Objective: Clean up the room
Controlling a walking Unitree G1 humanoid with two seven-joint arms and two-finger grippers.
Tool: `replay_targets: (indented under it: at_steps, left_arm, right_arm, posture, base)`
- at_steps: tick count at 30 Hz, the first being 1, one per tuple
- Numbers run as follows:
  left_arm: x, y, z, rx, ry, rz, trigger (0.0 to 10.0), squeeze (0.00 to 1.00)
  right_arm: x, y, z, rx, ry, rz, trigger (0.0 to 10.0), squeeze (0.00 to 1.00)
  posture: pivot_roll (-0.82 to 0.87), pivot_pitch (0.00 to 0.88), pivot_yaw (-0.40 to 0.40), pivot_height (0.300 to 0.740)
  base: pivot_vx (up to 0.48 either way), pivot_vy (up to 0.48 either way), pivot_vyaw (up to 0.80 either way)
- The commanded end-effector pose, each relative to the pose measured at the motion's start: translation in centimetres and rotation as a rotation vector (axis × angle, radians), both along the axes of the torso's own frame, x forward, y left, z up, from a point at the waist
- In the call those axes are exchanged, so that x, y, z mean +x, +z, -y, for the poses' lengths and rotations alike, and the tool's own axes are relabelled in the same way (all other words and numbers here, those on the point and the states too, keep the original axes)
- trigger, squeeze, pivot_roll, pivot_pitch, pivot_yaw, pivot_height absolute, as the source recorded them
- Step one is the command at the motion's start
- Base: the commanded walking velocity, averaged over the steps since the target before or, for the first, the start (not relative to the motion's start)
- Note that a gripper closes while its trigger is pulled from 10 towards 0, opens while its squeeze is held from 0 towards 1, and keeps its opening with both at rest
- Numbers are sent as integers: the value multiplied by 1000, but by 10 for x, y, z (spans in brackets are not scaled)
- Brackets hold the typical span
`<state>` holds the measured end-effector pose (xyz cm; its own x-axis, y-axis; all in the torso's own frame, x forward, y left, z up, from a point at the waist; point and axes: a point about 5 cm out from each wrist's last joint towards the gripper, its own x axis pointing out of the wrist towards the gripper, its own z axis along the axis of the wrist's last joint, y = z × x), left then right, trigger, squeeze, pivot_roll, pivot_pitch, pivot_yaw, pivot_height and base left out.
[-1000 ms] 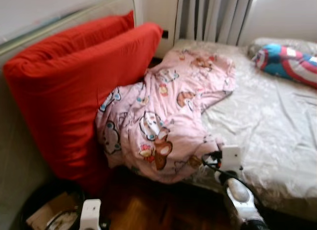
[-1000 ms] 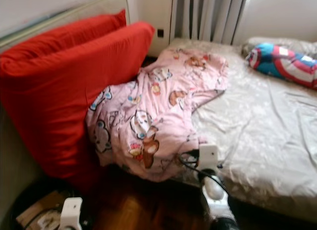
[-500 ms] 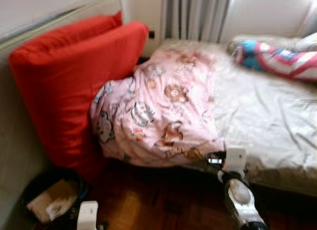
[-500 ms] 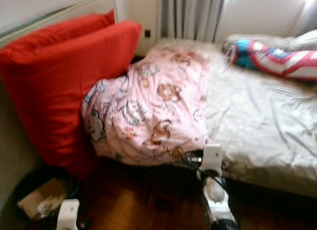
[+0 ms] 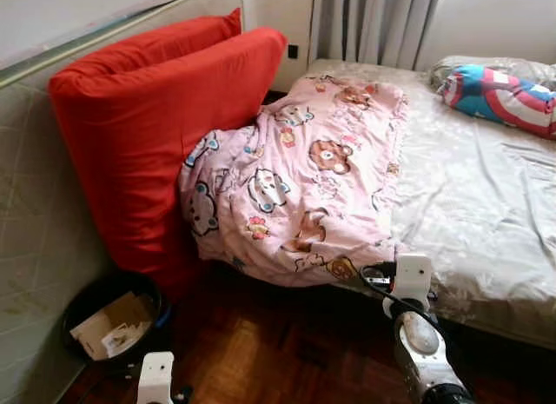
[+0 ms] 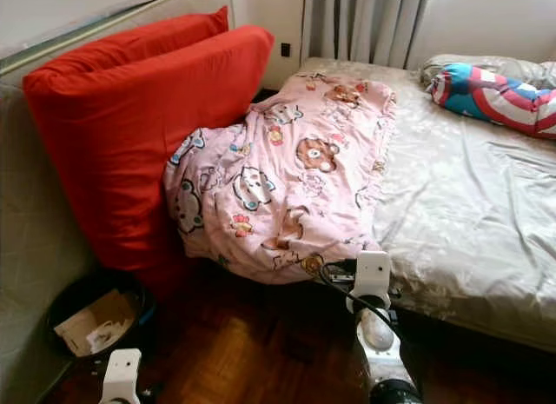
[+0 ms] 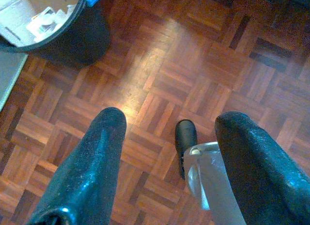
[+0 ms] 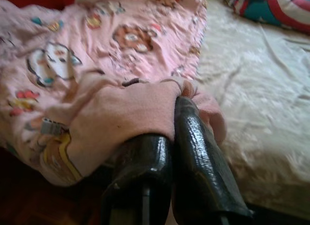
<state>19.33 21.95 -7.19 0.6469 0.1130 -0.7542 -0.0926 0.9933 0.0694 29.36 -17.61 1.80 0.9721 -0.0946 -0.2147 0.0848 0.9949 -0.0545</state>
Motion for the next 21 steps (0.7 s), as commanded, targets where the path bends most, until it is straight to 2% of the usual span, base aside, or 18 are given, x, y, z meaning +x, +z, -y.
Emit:
replay_targets:
  at_steps: [1,5,6,7,8,9,21]
  left_arm:
    - [-5,-3,-1,6,-10,-34,10000,0]
    - [-5,-3,-1,6,-14,-34,10000,0]
    - [-5,-3,-1,5,-15,-34,10000,0]
    - [-5,-3,-1,5,-15,-34,10000,0]
    - [-5,-3,-1,5,-15,-34,10000,0]
    - [-5,-3,-1,5,-16,-34,10000,0]
    - [-5,-3,-1,6,-23,-35,10000,0]
  right_arm:
    - [0,-2,-1,2,13,-22,10000,0]
    - [-3,-8,-1,19,10,-57,10000,0]
    - [-4,-10,-1,27,9,-71,10000,55]
    - [-5,-11,-1,37,7,-80,10000,894]
    - [-5,-11,-1,37,7,-80,10000,894]
    - [-7,-14,-2,47,8,-100,10000,1000]
    - [-16,-27,-4,40,29,-194,10000,1000]
  posture:
    - [-40,23,-4,740]
    - [-40,23,-5,740]
    - [-39,23,-5,740]
    - [-39,23,-5,740]
    - [-39,23,-5,740]
    - [-39,23,-5,740]
    - [-39,24,-5,740]
  base:
    - [0,0,0]
    - [0,0,0]
    - [0,0,0]
    - [0,0,0]
    - [0,0,0]
    - [0,0,0]
    - [0,0,0]
